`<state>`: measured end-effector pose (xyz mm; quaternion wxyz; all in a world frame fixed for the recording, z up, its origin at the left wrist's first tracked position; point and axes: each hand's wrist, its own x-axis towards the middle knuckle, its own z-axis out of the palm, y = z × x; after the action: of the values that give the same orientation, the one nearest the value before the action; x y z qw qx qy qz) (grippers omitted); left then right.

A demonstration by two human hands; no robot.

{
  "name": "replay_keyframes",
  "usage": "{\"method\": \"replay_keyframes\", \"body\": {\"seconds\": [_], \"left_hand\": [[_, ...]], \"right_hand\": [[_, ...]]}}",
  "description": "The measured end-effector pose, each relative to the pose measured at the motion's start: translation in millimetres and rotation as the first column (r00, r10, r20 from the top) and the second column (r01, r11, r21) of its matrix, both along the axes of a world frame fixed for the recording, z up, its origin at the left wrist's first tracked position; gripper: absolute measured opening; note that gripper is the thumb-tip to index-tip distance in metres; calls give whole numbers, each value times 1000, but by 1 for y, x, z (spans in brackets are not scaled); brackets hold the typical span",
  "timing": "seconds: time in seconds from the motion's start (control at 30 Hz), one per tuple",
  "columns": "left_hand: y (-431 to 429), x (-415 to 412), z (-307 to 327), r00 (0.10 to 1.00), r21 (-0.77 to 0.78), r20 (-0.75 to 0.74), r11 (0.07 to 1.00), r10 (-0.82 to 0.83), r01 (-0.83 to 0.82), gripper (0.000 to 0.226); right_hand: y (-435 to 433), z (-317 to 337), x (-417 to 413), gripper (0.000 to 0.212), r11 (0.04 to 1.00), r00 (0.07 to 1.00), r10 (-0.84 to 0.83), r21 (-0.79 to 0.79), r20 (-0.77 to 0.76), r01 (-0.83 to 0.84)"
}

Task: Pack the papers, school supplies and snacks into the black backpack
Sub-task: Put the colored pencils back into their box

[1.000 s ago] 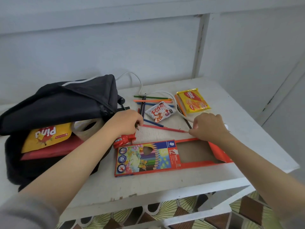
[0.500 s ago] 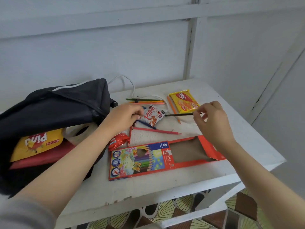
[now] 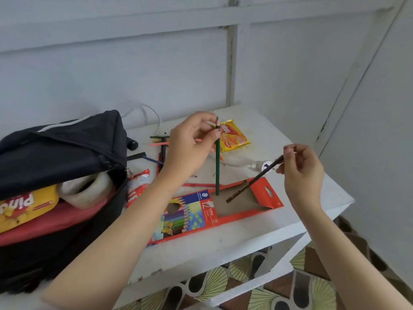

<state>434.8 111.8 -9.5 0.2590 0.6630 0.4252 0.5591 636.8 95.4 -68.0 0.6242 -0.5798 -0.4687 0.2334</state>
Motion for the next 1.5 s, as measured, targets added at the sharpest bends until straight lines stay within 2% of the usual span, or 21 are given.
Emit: {"method": "replay_keyframes", "body": {"seconds": [0.2,0.27,0.43,0.53,0.67,0.8,0.9,1.0,1.13,1.23,1.3,1.5], "left_hand": [[1,17,-27,985,50,-172,999,-2,10,22],[1,21,-28,983,70,-183,997,-4,17,23],[1,27,-27,972,73,-233,996,-34,52,23],[2,31,-27,965,7,-252,997,-77,81,36],[4,33,-34,944,-51,-306,992,-121,111,50],[3,35,-43,945,-76,-309,993,-111,92,49],[3,36,-50,940,-97,-320,991,-122,95,48],[3,36,-59,930,-103,-345,990,-126,96,46],[2,37,-69,928,-105,-357,991,-111,78,44],[2,38,-75,923,-110,-367,991,-114,78,44],[2,38,-78,923,-118,-367,990,-115,76,44],[0,36,-80,912,-177,-384,981,-146,83,43]], "right_hand": [[-16,-12,-2,4,989,990,99,-122,97,-86],[-21,-19,-5,11,989,992,86,-132,95,-73],[-27,-24,-7,11,991,999,-27,-131,-25,24],[-26,-22,-2,6,988,991,-105,-119,-85,94],[-29,-22,1,8,989,996,-90,-114,8,90],[-35,-32,0,9,990,979,49,-142,196,-21],[-38,-41,4,37,978,886,162,-193,434,-84],[-39,-48,7,64,965,714,228,-254,662,-73],[-44,-48,6,63,969,675,214,-243,706,-53],[-48,-47,1,88,947,615,275,-317,739,-42],[-49,-47,-3,94,938,566,303,-346,766,-34],[-49,-45,-13,80,945,554,271,-328,787,5]]}}
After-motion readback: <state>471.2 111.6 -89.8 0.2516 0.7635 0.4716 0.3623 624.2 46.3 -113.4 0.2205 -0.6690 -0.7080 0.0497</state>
